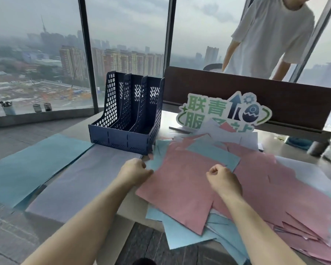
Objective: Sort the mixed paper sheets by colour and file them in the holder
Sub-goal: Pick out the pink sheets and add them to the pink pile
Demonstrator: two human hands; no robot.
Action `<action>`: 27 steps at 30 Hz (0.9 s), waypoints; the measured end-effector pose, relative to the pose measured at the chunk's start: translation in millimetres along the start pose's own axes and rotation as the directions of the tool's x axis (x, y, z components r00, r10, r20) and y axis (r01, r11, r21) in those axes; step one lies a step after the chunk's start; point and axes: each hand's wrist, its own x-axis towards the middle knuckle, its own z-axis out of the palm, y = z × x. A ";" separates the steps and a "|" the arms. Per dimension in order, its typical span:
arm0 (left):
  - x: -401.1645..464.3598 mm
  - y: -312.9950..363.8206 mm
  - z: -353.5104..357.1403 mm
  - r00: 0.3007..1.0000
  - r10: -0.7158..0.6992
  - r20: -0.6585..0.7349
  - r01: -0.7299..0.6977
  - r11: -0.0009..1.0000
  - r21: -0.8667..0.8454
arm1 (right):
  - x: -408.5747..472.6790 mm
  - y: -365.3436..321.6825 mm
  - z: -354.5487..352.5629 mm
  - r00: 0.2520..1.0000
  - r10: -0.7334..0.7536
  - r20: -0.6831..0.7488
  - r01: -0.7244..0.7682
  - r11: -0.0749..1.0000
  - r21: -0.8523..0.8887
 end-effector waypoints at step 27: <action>7.0 56.8 30.6 0.971 -0.195 0.137 0.232 0.902 -0.363 | 18.7 135.3 -89.0 0.858 0.513 -0.021 -0.432 0.745 0.509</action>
